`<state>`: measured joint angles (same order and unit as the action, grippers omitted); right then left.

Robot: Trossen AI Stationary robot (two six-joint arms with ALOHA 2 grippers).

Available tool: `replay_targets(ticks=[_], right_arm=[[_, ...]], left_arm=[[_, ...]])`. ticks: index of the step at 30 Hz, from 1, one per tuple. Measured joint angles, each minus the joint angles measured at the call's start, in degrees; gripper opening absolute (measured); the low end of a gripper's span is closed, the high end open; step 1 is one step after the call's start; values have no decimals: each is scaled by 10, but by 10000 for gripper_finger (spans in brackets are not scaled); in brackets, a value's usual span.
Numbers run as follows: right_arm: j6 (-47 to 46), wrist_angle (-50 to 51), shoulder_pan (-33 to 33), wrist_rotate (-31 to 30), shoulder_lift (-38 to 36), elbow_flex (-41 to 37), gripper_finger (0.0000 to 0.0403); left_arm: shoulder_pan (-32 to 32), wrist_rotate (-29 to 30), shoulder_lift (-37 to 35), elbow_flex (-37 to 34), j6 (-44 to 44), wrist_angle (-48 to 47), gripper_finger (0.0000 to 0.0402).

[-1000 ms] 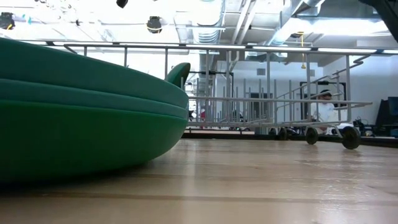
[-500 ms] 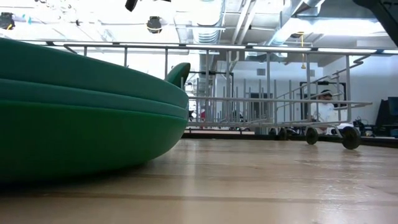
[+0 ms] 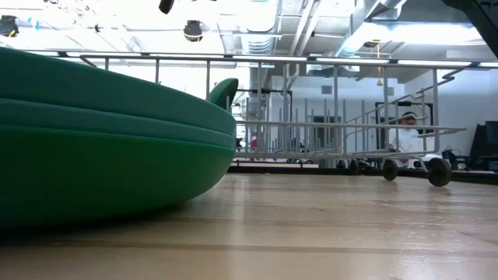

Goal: Sort dishes
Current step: Put the green plate in the dish rack

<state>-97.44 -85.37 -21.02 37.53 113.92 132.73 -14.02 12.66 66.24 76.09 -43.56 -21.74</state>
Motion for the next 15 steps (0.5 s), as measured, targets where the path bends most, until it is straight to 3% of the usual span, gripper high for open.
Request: replay_targets(ticks=[8,15], right_arm=[[48,123,0,25,-16,0,8],[64,152,0,47,-29,0,9]], left_arm=[[-6,-4,0,0,12,0,173],[-27,-34,0,0,20,1,173]])
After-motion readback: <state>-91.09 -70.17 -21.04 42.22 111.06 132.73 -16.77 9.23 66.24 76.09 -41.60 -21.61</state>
